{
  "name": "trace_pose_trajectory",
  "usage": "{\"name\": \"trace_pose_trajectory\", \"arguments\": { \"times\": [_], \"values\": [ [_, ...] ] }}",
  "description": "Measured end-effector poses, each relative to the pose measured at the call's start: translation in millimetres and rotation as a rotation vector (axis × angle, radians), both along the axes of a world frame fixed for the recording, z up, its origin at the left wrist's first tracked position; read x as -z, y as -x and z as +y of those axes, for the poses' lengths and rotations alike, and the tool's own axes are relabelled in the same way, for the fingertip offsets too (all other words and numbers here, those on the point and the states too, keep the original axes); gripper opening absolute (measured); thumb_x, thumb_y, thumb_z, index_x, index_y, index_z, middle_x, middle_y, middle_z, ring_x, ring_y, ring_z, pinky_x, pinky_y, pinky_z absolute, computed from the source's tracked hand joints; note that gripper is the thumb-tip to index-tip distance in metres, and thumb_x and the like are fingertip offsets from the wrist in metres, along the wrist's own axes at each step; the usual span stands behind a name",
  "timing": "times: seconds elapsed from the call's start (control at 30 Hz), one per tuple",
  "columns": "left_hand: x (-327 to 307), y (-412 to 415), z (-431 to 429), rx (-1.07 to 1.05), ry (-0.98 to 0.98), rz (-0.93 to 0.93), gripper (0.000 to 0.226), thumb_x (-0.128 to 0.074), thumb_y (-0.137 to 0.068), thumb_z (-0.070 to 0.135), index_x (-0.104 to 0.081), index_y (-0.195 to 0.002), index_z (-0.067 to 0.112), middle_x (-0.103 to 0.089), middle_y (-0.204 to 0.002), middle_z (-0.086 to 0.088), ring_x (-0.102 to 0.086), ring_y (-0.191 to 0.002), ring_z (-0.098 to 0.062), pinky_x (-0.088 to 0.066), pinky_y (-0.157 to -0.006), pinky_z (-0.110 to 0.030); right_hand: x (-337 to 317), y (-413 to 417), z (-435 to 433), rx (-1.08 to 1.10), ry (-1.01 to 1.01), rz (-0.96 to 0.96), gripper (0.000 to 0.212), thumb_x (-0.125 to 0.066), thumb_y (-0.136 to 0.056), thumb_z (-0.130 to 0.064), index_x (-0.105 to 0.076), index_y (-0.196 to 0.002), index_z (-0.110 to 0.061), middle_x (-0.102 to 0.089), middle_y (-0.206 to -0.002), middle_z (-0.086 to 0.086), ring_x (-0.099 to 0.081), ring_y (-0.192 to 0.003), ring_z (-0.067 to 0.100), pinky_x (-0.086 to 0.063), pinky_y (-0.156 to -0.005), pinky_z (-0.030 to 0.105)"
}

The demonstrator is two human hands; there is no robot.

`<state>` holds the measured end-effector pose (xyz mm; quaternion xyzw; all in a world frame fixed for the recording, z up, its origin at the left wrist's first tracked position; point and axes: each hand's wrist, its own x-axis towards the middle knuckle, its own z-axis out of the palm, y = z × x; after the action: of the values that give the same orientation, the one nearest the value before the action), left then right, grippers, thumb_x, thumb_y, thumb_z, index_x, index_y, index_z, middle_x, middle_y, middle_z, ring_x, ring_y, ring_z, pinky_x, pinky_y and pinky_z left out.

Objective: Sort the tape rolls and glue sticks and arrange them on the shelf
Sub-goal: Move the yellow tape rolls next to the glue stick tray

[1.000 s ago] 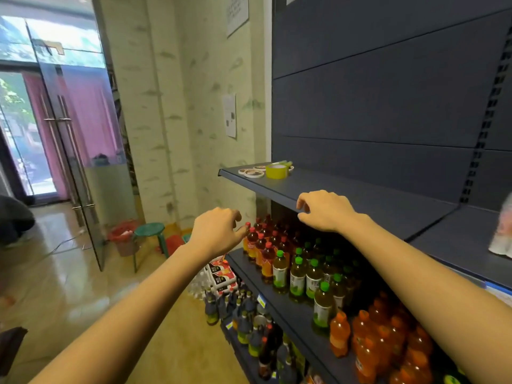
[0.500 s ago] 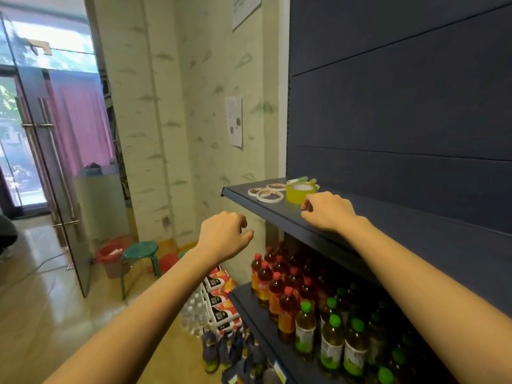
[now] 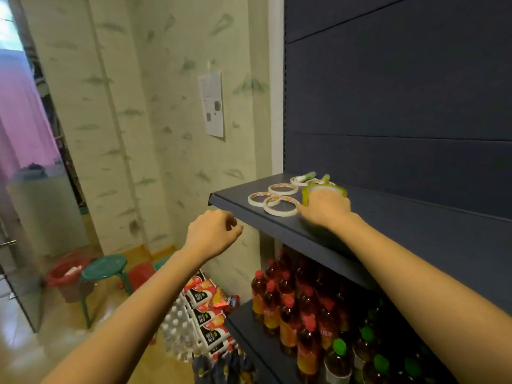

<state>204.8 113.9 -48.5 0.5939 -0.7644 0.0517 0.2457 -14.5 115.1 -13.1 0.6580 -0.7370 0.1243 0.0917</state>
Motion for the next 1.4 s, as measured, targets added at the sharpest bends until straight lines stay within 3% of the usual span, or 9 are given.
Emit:
{"name": "trace_pose_trajectory", "arguments": {
  "times": [0.3,0.4,0.5,0.57,0.7,0.83,1.0,1.17,1.4],
  "values": [
    [-9.0,-3.2,-126.7,0.174,-0.009,0.001,0.029,-0.052,-0.088,0.041,-0.067,-0.091,0.016,-0.069,-0.093,-0.005,-0.063,-0.084,-0.024,-0.049,-0.068,-0.03,4.1,-30.1,-64.6,0.291,-0.154,0.047,0.041,-0.043,-0.095,-0.037,-0.051,-0.127,-0.012,-0.055,-0.126,0.007,-0.053,-0.114,0.023,-0.035,-0.071,0.027],
    [-13.7,1.8,-158.5,0.246,-0.085,-0.023,0.031,-0.052,-0.089,0.044,-0.066,-0.089,0.016,-0.066,-0.09,-0.004,-0.063,-0.087,-0.024,-0.049,-0.07,-0.032,9.4,-32.7,-77.7,0.29,-0.233,-0.128,0.03,-0.05,-0.092,-0.036,-0.06,-0.101,-0.009,-0.058,-0.113,0.011,-0.055,-0.104,0.025,-0.041,-0.073,0.028],
    [-15.0,6.7,-187.4,0.3,-0.2,0.012,0.035,-0.052,-0.088,0.047,-0.061,-0.077,0.014,-0.063,-0.082,-0.005,-0.063,-0.087,-0.028,-0.049,-0.074,-0.035,3.0,-32.2,-78.2,0.331,-0.217,-0.168,0.036,-0.055,-0.087,-0.044,-0.048,-0.068,-0.014,-0.06,-0.091,0.006,-0.057,-0.087,0.02,-0.048,-0.074,0.028],
    [-14.0,12.7,-203.1,0.284,-0.237,-0.02,0.042,-0.05,-0.088,0.052,-0.06,-0.083,0.012,-0.065,-0.092,-0.011,-0.062,-0.093,-0.031,-0.05,-0.08,-0.038,-4.6,-28.5,-74.0,0.354,-0.16,-0.12,0.04,-0.055,-0.085,-0.048,-0.04,-0.069,-0.015,-0.06,-0.087,0.004,-0.06,-0.088,0.021,-0.052,-0.077,0.031],
    [-14.3,27.2,-221.5,0.31,-0.297,-0.274,0.047,-0.042,-0.089,0.056,-0.058,-0.094,0.012,-0.063,-0.11,-0.012,-0.059,-0.1,-0.03,-0.046,-0.084,-0.038,-13.3,-17.5,-58.9,0.39,-0.06,-0.202,0.041,-0.061,-0.082,-0.045,-0.045,-0.058,-0.016,-0.052,-0.066,0.001,-0.053,-0.065,0.018,-0.039,-0.051,0.025],
    [-20.5,36.3,-237.6,0.416,-0.356,-0.341,0.038,-0.047,-0.092,0.04,-0.053,-0.07,0.011,-0.062,-0.086,-0.011,-0.056,-0.08,-0.024,-0.045,-0.076,-0.036,-17.7,-5.0,-44.5,0.457,0.007,-0.234,0.04,-0.061,-0.082,-0.042,-0.052,-0.053,-0.015,-0.052,-0.049,-0.001,-0.053,-0.049,0.012,-0.042,-0.048,0.023],
    [-41.5,41.5,-236.4,0.51,-0.313,-0.296,0.049,-0.048,-0.093,0.035,-0.039,-0.051,0.011,-0.044,-0.057,-0.005,-0.042,-0.055,-0.018,-0.029,-0.052,-0.03,-21.2,14.9,-12.7,0.53,0.063,-0.286,0.037,-0.061,-0.081,-0.037,-0.063,-0.051,-0.016,-0.059,-0.044,-0.005,-0.053,-0.036,0.002,-0.045,-0.05,0.019],
    [-69.7,63.6,-209.2,0.647,-0.215,-0.171,0.043,-0.051,-0.091,0.031,-0.047,-0.053,0.013,-0.051,-0.063,-0.012,-0.05,-0.07,-0.03,-0.035,-0.063,-0.03,-31.6,41.4,34.4,0.658,0.084,-0.304,0.034,-0.061,-0.083,-0.032,-0.066,-0.055,-0.015,-0.056,-0.038,-0.01,-0.051,-0.03,0.001,-0.038,-0.043,0.016],
    [-83.5,162.3,-116.6,0.867,-0.184,-0.096,0.039,-0.049,-0.09,0.034,-0.051,-0.057,0.016,-0.046,-0.058,-0.003,-0.042,-0.058,-0.018,-0.028,-0.052,-0.026,-34.7,76.8,144.0,0.815,0.154,-0.361,0.035,-0.062,-0.084,-0.03,-0.063,-0.051,-0.017,-0.052,-0.031,-0.014,-0.05,-0.028,0.0,-0.036,-0.036,0.009]
  ]
}}
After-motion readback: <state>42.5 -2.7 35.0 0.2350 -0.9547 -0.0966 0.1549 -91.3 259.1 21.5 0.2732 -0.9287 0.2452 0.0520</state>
